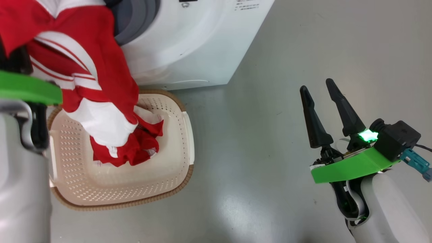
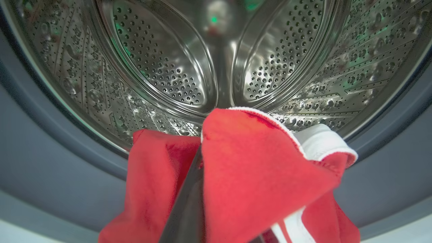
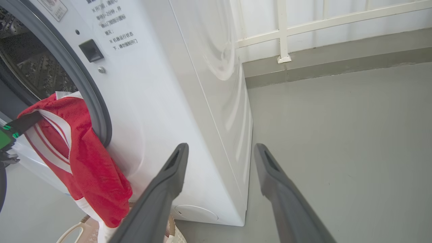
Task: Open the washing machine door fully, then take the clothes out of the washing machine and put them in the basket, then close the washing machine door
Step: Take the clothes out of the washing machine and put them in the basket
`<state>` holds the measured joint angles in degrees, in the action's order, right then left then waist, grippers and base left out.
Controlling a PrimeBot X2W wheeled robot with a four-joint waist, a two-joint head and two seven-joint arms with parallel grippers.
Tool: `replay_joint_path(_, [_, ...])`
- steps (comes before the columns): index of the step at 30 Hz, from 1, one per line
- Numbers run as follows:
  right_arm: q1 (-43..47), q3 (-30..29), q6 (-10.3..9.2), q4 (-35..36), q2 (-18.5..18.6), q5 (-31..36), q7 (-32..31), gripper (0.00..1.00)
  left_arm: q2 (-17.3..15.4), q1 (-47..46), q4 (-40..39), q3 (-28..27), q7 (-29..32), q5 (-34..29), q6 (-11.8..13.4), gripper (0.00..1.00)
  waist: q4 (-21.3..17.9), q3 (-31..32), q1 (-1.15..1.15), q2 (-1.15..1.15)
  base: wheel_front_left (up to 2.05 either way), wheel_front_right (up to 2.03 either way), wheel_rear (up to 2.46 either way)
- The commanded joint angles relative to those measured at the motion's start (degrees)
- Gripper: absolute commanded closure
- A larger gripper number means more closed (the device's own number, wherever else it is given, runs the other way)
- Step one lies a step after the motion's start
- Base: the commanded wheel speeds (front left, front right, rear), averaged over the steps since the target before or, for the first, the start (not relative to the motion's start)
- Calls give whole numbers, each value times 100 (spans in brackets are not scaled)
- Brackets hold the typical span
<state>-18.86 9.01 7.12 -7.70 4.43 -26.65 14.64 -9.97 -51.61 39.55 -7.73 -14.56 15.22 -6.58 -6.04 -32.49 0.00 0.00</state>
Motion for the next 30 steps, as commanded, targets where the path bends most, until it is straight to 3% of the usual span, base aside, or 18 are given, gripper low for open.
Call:
replay_joint_path(1, [178, 90, 36, 126, 32, 32, 36, 0, -203, 227, -313, -173, -42, 23, -23, 100, 37, 39, 0, 0, 0, 0, 0])
replay_joint_path(15, [304, 41, 36, 133, 114, 34, 36, 0, 471, 1847, -3331, -627, -43, 253, -78, 100, 173, 205, 0, 0, 0, 0, 0])
replay_joint_path(30, [302, 39, 36, 157, 130, 35, 36, 0, 680, 2372, -5644, -435, -43, 168, -35, 100, 181, 155, 0, 0, 0, 0, 0])
